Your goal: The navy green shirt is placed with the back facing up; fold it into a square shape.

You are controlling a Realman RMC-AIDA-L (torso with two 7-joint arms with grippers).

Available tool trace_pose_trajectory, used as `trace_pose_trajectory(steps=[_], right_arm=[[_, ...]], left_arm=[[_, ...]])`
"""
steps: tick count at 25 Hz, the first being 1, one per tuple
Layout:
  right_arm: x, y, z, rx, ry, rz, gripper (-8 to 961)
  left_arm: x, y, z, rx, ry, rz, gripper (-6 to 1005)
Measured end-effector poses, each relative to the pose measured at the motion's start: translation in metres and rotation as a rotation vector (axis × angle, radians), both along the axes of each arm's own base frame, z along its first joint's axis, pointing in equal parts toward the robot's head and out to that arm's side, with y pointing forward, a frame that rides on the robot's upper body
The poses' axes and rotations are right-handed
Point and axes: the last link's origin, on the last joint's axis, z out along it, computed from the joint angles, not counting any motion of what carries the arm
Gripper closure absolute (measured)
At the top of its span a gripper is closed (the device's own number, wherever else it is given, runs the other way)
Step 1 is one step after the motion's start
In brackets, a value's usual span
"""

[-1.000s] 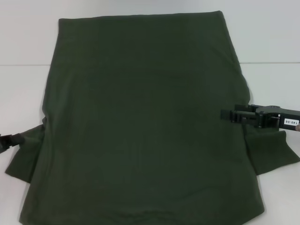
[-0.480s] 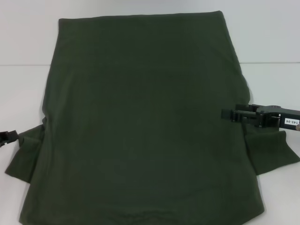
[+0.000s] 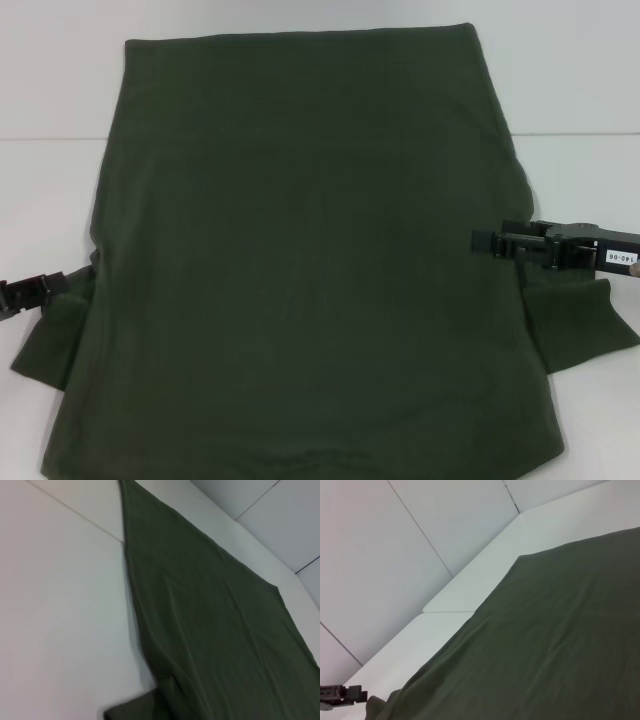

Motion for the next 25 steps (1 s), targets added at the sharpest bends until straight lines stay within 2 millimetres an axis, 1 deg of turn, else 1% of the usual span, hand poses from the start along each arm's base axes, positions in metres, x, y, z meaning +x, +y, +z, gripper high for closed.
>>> trace_pose_trajectory(steps=[3, 9, 14, 25], right_arm=[[0.001, -0.0006, 0.0, 0.001, -0.001, -0.003, 117], [0.003, -0.0008, 0.004, 0.007, 0.002, -0.006, 117], [0.0035, -0.0009, 0.0042, 0.007, 0.002, -0.008, 117], [0.0044, -0.0014, 0.004, 0.007, 0.002, -0.011, 117]], left_arm=[[-0.0002, -0.0005, -0.0003, 0.002, -0.004, 0.002, 607], [-0.0004, -0.0021, -0.0006, 0.002, -0.009, 0.003, 366], [-0.0002, -0.0027, -0.0008, -0.001, -0.01, 0.0, 266], [0.0051, 0.0034, -0.0054, -0.012, -0.004, -0.021, 265]])
